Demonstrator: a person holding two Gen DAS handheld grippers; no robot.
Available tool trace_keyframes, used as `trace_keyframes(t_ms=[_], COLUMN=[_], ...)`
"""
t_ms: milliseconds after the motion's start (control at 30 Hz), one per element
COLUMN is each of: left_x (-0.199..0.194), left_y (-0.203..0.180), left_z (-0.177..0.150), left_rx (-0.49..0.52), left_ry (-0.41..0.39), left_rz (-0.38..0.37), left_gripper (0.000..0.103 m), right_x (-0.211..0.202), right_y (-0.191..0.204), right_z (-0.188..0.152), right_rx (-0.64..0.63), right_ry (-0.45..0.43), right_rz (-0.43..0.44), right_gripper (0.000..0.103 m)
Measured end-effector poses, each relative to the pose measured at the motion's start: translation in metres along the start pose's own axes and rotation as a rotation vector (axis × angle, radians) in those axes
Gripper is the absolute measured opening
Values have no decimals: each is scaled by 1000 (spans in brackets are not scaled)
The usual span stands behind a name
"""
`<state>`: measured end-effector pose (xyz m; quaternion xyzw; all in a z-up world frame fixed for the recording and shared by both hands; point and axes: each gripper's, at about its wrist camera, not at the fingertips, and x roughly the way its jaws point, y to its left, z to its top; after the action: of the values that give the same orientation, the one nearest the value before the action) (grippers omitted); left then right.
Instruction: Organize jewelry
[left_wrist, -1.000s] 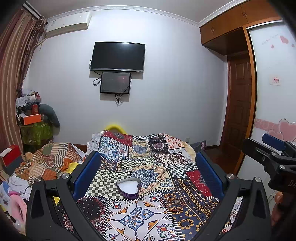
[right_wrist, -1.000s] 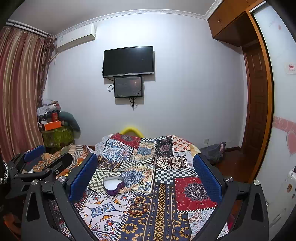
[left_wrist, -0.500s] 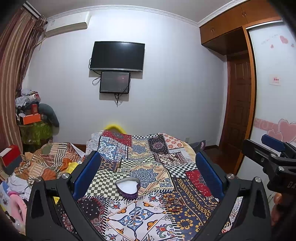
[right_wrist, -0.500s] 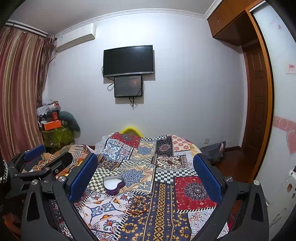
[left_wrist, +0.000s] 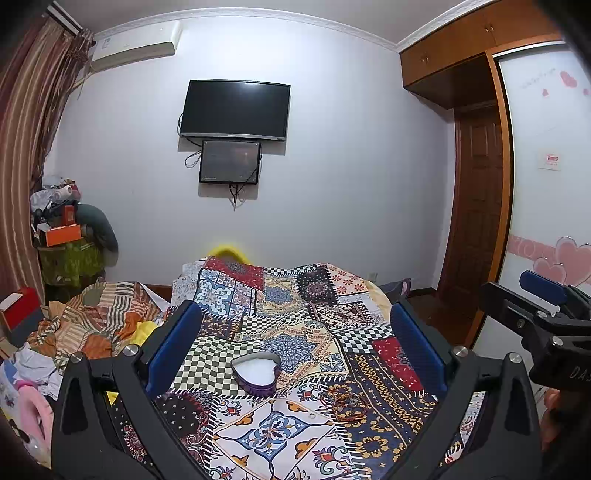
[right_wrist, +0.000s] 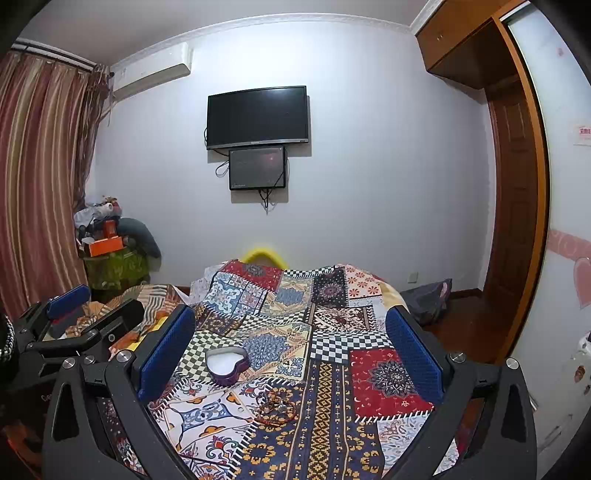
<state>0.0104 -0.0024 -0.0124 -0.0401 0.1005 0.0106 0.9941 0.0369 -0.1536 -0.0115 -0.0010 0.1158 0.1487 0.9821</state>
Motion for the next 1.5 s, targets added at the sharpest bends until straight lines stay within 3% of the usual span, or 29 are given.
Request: trace_keyframes(t_ms=[267,567,900,1133,1367,1500], left_x=[18,74,137,157,170,173], left_y=[7,33,48,38,27,20], left_z=[-6,-39,-100,-124,-134,-136], left_rx=[-13,-69,-94,-89,-70,-40], left_ry=[36,199,460,548,606,618], left_rz=[6,55,20,-54,-126,-143], left_gripper=[103,102,76,70,50,49], right_x=[12,53,118,142,158,167], right_y=[0,-12,-34,-39,-29,-20], right_z=[-2,-27,-88,-110,-120,-120], right_rx=[1,0,10,24,25,14], right_ry=[32,144,406,532,590,610], right_rz=[1,-46,-54,22,123,181], right_gripper=[102,102,102,77,47,36])
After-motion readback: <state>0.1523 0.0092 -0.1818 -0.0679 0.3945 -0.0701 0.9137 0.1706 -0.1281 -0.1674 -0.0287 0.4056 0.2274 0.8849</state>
